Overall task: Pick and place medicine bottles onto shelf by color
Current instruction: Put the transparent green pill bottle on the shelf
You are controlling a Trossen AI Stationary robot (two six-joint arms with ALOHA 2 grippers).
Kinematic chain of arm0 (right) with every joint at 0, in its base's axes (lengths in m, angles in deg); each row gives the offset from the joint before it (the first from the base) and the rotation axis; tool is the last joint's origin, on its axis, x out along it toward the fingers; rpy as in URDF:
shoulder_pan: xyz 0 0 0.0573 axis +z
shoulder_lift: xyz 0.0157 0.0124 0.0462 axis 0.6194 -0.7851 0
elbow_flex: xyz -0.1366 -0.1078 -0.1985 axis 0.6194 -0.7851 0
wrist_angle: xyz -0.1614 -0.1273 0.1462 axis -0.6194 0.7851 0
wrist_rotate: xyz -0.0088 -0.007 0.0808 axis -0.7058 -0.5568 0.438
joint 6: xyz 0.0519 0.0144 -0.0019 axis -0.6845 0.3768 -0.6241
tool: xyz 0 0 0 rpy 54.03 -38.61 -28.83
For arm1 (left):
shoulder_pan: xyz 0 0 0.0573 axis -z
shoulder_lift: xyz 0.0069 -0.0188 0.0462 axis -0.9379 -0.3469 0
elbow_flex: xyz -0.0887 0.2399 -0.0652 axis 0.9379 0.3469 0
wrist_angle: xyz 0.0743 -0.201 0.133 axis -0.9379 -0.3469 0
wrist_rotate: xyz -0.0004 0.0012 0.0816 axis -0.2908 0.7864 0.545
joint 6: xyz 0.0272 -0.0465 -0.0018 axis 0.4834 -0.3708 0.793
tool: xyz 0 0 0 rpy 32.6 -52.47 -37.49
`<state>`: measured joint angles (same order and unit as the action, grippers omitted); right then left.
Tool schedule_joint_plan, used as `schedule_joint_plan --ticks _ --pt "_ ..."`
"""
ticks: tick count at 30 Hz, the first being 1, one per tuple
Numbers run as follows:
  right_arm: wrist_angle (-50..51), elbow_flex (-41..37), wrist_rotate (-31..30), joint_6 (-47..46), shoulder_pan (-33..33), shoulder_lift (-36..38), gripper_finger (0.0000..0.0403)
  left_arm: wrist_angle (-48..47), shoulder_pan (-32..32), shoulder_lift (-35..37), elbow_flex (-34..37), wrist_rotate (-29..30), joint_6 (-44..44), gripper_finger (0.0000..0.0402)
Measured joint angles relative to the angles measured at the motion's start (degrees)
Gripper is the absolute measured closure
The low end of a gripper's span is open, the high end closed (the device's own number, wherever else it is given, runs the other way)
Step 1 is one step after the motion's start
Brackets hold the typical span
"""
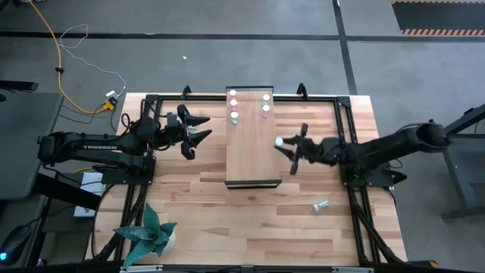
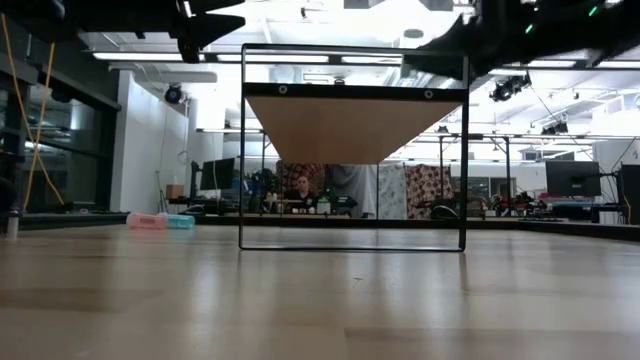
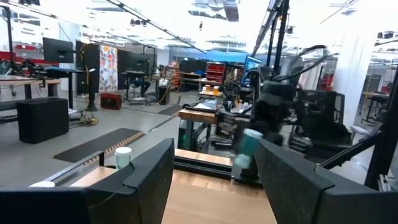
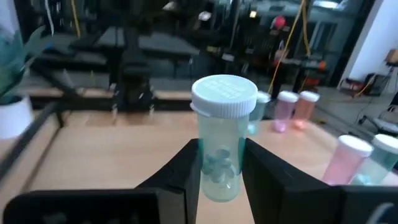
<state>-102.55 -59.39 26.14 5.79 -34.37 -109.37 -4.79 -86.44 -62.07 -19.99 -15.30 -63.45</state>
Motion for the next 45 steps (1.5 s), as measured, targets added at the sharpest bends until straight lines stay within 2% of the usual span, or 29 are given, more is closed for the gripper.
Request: schedule_joint_plan --ticks 2,5,14,19,29,38,45 --pt "-6.1 -1.2 4.0 0.0 -4.1 -2.2 0.0313 0.0 0.0 0.0 0.0 0.0 0.0 0.0188" --pt "-9.7 -1.0 8.1 -1.3 -8.9 -5.8 0.0313 0.2 0.0 0.0 0.0 0.5 0.5 0.0188" --pt "-7.9 5.4 9.5 -1.4 -16.6 -15.6 0.0313 0.1 0.0 0.0 0.0 1.7 1.0 0.0188" --pt "-2.2 7.0 14.8 -2.8 -18.8 -16.4 0.0313 0.1 0.0 0.0 0.0 1.7 1.0 0.0188" --pt "-0.5 7.1 24.9 -3.3 -23.3 -16.2 0.0313 0.0 0.0 0.0 0.0 1.7 0.9 0.0188" --pt "1.2 7.1 30.5 -4.9 -27.5 -16.2 0.0313 0.0 0.0 0.0 0.0 1.7 0.9 0.0188" --pt "1.3 7.1 30.6 -4.8 -27.7 -16.3 0.0313 0.0 0.0 0.0 0.0 1.7 1.0 0.0188"
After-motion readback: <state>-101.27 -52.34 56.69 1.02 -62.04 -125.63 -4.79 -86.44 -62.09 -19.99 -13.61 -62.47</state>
